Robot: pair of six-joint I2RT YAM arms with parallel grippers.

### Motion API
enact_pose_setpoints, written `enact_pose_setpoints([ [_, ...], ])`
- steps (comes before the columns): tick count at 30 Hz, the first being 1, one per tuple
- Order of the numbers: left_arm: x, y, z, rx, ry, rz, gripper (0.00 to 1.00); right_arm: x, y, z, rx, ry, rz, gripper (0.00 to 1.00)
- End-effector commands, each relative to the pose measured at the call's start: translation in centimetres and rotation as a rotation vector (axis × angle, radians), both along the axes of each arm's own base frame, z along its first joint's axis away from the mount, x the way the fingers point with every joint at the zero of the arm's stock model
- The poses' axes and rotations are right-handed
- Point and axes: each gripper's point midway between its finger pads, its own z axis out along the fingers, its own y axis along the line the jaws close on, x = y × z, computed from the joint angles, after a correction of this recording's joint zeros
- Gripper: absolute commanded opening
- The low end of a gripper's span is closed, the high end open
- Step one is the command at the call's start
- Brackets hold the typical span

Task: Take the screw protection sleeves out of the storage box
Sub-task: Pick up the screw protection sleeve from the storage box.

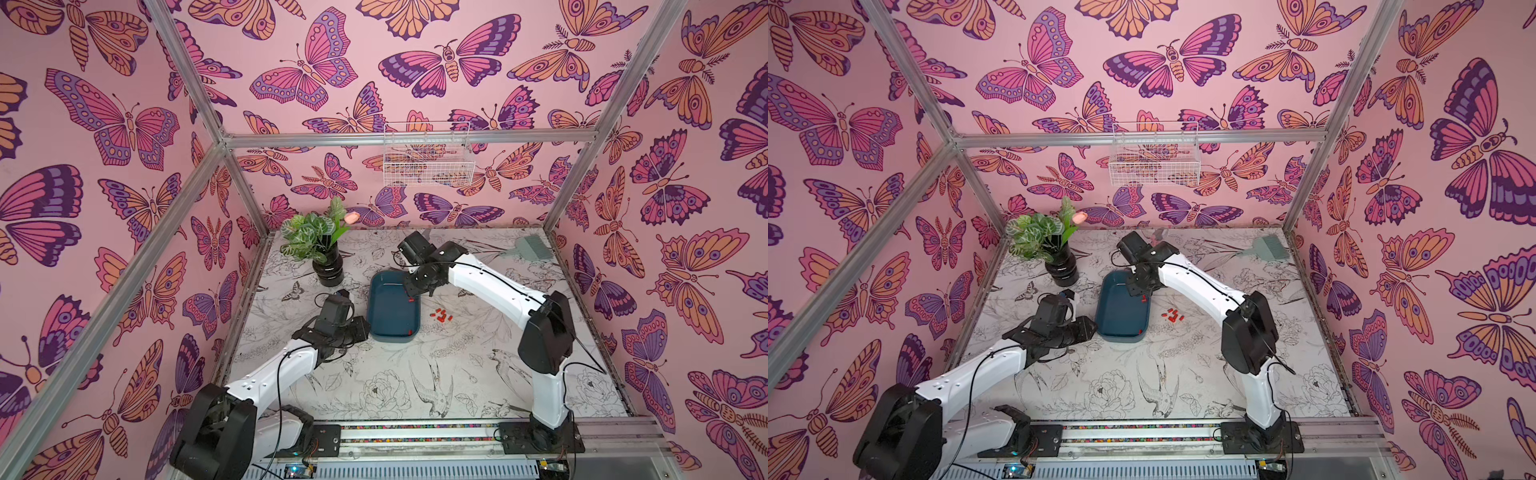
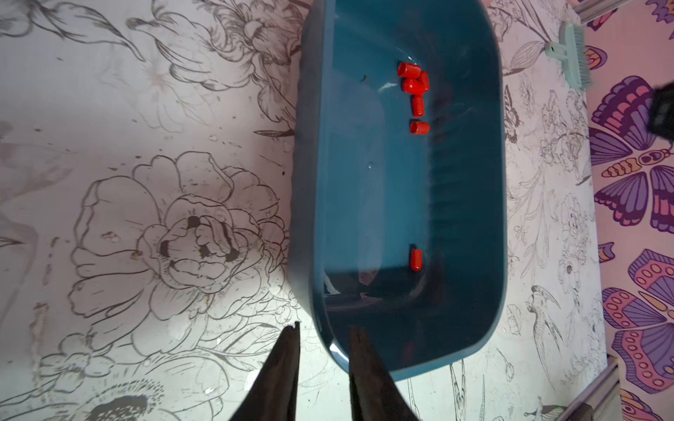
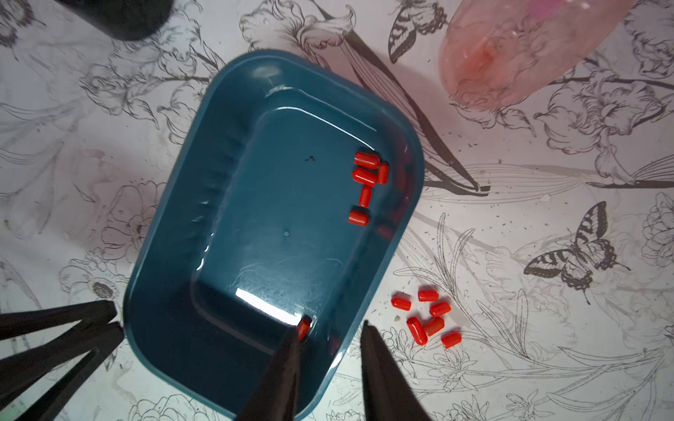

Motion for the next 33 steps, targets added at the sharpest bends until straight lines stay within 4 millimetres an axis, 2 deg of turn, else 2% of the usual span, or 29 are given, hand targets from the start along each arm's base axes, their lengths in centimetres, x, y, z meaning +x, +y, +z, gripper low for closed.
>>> enact_pose_setpoints([
  [1, -0.1, -0.5, -0.1, -0.036, -0.002, -0.027, 0.29, -0.3, -0.1, -1.5, -0.085, 0.031, 0.036, 0.33],
  [15, -0.2, -1.1, 0.6, -0.066, -0.019, -0.05, 0.28, 1.2, 1.1, -6.7, -0.197, 0.09, 0.067, 0.33],
  [25, -0.2, -1.0, 1.1, -0.071, -0.034, -0.048, 0.28, 1.8, -0.8, -9.3, -0.33, 0.099, 0.038, 0.32],
  [33, -0.2, -1.0, 1.1, -0.068, -0.036, -0.047, 0.28, 2.4, -0.8, -10.8, -0.366, 0.107, 0.042, 0.31],
])
